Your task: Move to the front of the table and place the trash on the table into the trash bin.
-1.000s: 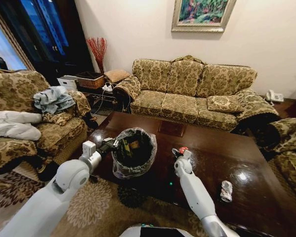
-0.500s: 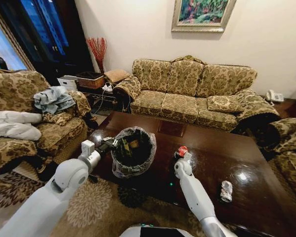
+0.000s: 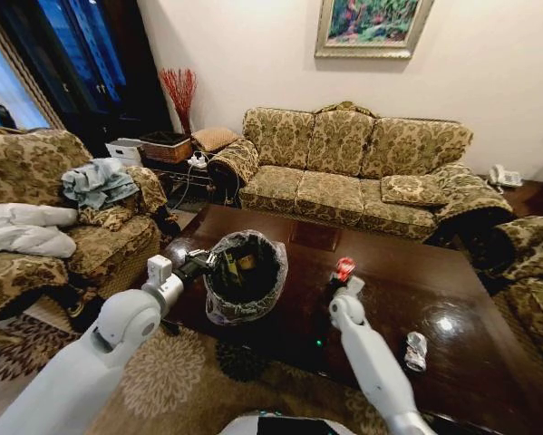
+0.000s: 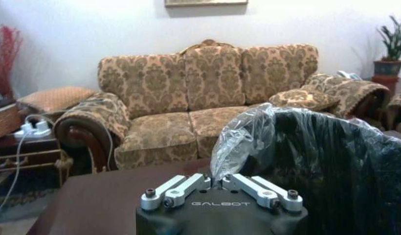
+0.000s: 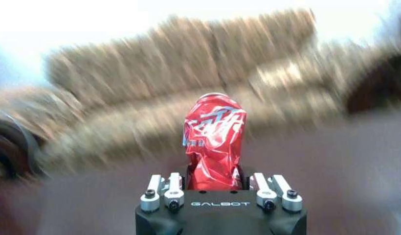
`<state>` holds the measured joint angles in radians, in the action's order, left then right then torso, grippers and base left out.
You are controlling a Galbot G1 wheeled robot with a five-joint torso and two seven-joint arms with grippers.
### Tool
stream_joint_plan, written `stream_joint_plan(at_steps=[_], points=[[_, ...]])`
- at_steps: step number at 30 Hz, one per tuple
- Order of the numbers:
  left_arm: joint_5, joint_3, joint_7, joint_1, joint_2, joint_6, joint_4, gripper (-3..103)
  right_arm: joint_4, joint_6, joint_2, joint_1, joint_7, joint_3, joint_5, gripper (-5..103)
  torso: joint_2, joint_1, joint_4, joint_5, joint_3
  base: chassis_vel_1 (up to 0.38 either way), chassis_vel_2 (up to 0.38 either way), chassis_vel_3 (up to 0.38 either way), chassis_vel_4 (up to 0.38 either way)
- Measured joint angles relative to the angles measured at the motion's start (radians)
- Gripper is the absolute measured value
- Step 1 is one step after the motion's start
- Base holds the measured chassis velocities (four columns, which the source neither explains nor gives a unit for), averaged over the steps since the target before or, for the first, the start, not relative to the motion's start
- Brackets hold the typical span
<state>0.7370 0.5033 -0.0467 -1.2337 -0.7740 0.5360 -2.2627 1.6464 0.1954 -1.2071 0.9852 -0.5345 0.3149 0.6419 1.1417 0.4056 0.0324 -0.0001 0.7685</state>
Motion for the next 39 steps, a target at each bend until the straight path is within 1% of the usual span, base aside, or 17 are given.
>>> stream_joint_plan(at_steps=[1,2,3,6,8,9,10,12,14,16,19,24,31,34,37,38,39], points=[[0.029,-0.018,0.003,0.037,0.033,0.0,0.02,3,0.171,0.0,0.108,0.024,0.057,0.008,0.047,48,0.0,0.0,0.0,0.0006,0.0,0.0,0.0,0.0,0.0],[0.049,-0.03,0.006,0.061,0.05,0.001,0.032,3,0.237,-0.002,0.149,0.031,0.095,0.017,0.078,48,0.0,0.0,0.0,0.0003,0.0,0.0,0.0,0.0,0.0],[0.049,-0.03,0.006,0.061,0.05,0.001,0.032,3,0.237,-0.002,0.149,0.031,0.095,0.017,0.078,48,0.0,0.0,0.0,0.0003,0.0,0.0,0.0,0.0,0.0],[0.117,-0.081,0.025,0.186,0.108,0.003,0.095,3,0.414,-0.029,0.361,0.026,0.333,0.046,0.23,48,0.0,0.0,-0.0006,-0.0001,0.0,0.0,0.0,0.0,0.0],[0.123,-0.088,0.029,0.207,0.116,0.003,0.106,3,0.427,-0.033,0.388,0.016,0.365,0.041,0.25,48,0.0,0.0,-0.0007,-0.0001,0.0,0.0,0.0,0.0,0.0],[0.141,-0.109,0.035,0.253,0.129,0.003,0.13,3,0.459,-0.031,0.45,-0.025,0.45,0.016,0.313,48,0.0,0.0,-0.0003,0.0002,0.0,0.0,0.0,0.0,0.0],[0.157,-0.138,0.038,0.293,0.134,0.007,0.15,3,0.478,-0.021,0.481,-0.056,0.491,-0.007,0.351,48,0.0,0.0,0.0001,0.0006,0.0,0.0,0.0,0.0,0.0],[0.17,-0.172,0.037,0.336,0.136,0.012,0.171,3,0.496,-0.013,0.507,-0.096,0.517,-0.041,0.384,48,0.0,0.0,0.0001,0.0006,0.0,0.0,0.0,0.0,0.0],[0.188,-0.279,0.036,0.451,0.133,0.019,0.222,3,0.515,-0.007,0.553,-0.247,0.537,-0.179,0.437,48,0.0,0.0,0.0,0.0001,0.0,0.0,0.0,0.0,0.0],[0.191,-0.309,0.036,0.48,0.129,0.02,0.234,3,0.514,-0.007,0.559,-0.286,0.538,-0.214,0.444,48,0.0,0.0,0.0001,-0.0001,0.0,0.0,0.0,0.0,0.0],[0.211,-0.465,0.029,0.627,0.095,0.032,0.292,3,0.47,-0.006,0.561,-0.5,0.535,-0.421,0.469,48,0.0,0.0,0.0001,0.0,0.0,0.0,0.0,0.0,0.0],[0.219,-0.535,0.026,0.712,0.068,0.037,0.336,3,0.424,-0.003,0.536,-0.587,0.531,-0.537,0.44,48,0.0,0.0,-0.0001,0.0001,0.0,0.0,0.0,0.0,0.0],[0.223,-0.555,0.025,0.735,0.05,0.039,0.361,3,0.397,-0.006,0.501,-0.573,0.512,-0.611,0.346,46,0.0,0.0,0.0001,0.0001,0.0,0.0,0.0,0.0,0.0],[0.223,-0.555,0.025,0.737,0.043,0.042,0.362,3,0.382,0.001,0.485,-0.576,0.504,-0.626,0.325,49,0.0,0.0,0.0,0.0001,0.0,0.0,0.0,0.0,0.0],[0.223,-0.557,0.024,0.74,0.039,0.046,0.361,3,0.37,0.001,0.471,-0.586,0.501,-0.639,0.307,65,0.0,0.0,0.0001,0.0002,0.0,0.0,0.0,0.0,0.0],[0.223,-0.557,0.024,0.74,0.039,0.046,0.361,3,0.37,0.001,0.471,-0.586,0.501,-0.639,0.307,65,0.0,0.0,0.0001,0.0002,0.0,0.0,0.0,0.0,0.0],[0.223,-0.557,0.022,0.742,0.038,0.047,0.362,3,0.37,0.001,0.471,-0.587,0.501,-0.638,0.305,71,0.0,0.0,0.0001,0.0,0.0,0.0,0.0,0.0,0.0]])
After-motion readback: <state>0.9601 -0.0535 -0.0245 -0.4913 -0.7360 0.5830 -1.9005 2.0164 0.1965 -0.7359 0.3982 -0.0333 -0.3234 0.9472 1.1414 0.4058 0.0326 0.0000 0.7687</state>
